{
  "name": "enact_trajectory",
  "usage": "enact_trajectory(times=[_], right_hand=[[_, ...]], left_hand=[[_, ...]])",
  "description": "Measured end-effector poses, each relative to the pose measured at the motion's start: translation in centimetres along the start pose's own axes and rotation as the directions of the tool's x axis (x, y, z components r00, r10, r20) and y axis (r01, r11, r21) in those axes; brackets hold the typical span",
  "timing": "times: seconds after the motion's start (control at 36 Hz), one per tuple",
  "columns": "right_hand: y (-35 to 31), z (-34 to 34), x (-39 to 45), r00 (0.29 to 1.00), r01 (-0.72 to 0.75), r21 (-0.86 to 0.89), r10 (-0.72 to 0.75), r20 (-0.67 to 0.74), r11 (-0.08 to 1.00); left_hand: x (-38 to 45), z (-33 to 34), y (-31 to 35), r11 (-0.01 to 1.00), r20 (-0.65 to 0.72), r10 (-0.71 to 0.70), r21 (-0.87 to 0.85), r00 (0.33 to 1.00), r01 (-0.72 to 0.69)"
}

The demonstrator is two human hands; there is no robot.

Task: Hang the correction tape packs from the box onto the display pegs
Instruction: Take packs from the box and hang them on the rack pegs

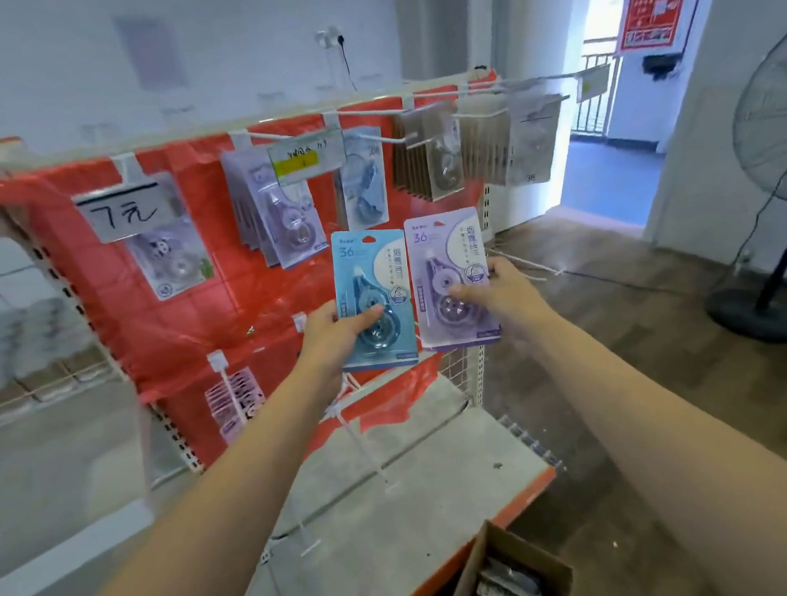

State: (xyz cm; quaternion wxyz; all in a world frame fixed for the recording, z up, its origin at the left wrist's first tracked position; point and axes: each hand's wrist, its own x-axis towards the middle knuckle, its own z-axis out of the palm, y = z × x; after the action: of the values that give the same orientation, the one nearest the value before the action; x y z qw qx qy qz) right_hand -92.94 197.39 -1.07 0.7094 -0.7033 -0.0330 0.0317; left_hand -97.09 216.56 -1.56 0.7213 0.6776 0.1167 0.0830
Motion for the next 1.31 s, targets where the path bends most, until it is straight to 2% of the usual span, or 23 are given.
enact_trajectory(times=[0.25, 0.56, 0.75, 0.86, 0.94, 1.08, 1.19, 1.31], right_hand=[[-1.4, -0.5, 3.1, 0.997, 0.044, -0.083, -0.048, -0.054, 0.996], [-2.9, -2.0, 7.2, 0.991, 0.006, -0.197, -0.033, -0.131, 0.98], [-2.4, -3.6, 9.9, 0.988, -0.048, -0.132, 0.028, -0.154, 0.99], [-2.4, -2.6, 11.7, 0.997, -0.055, -0.068, 0.051, -0.057, 0.996], [-2.1, -0.7, 12.5, 0.995, -0.025, -0.105, 0.035, 0.09, 0.994], [-2.9, 3.3, 12.4, 0.948, 0.062, -0.097, -0.028, 0.317, 0.993], [-3.2, 6.0, 11.1, 0.865, 0.16, -0.033, -0.124, 0.486, 0.987], [-2.9, 7.2, 9.3, 0.774, 0.152, 0.0, -0.119, 0.622, 0.988]], left_hand=[[4.2, 0.2, 0.6, 0.999, 0.056, 0.011, -0.039, 0.998, -0.009], [10.2, 3.5, 1.7, 0.998, 0.164, 0.021, -0.054, 0.986, -0.012], [11.2, 5.4, 1.3, 0.999, 0.126, 0.0, -0.049, 0.992, 0.006], [11.2, 4.8, 0.8, 0.997, 0.012, -0.003, -0.081, 1.0, 0.004], [10.1, 3.1, 0.6, 0.996, -0.095, -0.01, -0.092, 0.995, 0.001], [7.0, -0.3, 1.2, 0.994, -0.338, 0.015, -0.096, 0.941, -0.051], [3.7, -2.7, 1.2, 0.992, -0.485, 0.036, -0.091, 0.874, -0.092], [0.7, -4.1, 0.7, 0.986, -0.603, 0.015, -0.125, 0.798, -0.114]])
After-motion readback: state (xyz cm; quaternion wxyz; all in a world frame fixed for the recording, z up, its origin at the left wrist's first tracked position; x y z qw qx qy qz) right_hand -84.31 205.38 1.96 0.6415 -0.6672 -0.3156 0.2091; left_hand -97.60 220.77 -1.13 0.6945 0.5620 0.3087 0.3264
